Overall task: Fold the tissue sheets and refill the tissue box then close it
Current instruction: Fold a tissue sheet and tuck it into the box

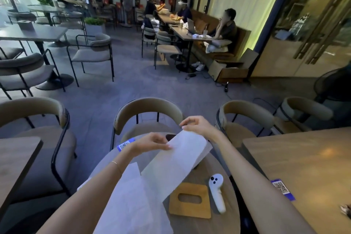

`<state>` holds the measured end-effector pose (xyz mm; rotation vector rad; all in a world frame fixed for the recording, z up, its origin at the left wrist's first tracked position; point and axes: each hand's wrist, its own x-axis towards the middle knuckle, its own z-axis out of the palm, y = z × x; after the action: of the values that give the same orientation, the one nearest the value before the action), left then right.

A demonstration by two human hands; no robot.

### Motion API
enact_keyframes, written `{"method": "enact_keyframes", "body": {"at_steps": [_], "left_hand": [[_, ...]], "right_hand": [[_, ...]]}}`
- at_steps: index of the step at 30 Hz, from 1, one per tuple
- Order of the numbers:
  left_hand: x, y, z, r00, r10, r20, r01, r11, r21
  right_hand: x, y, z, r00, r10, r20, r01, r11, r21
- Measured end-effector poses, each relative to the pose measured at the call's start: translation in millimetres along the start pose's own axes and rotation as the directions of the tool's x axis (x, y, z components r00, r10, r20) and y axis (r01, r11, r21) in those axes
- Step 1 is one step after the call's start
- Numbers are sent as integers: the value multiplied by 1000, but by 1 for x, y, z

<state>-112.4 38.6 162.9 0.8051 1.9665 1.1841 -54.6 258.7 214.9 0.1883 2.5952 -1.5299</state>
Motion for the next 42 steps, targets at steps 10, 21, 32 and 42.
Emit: {"method": "enact_keyframes", "body": {"at_steps": [10,21,32,42], "left_hand": [[-9,-41,32,833,-272,-482,-2,869,-495],[-12,-49,26,718,-222,-659,-136,884,-446],[-20,-60,17,779,34,-626,-137,984,-117],[-13,-56,4,815,-150,-560,20,973,-231]], "right_hand": [[-4,60,61,950,263,167,-304,663,684],[4,57,90,990,140,15,-127,845,519],[2,53,90,997,71,-35,-62,976,209],[1,42,83,989,122,-89,-91,952,291]]}}
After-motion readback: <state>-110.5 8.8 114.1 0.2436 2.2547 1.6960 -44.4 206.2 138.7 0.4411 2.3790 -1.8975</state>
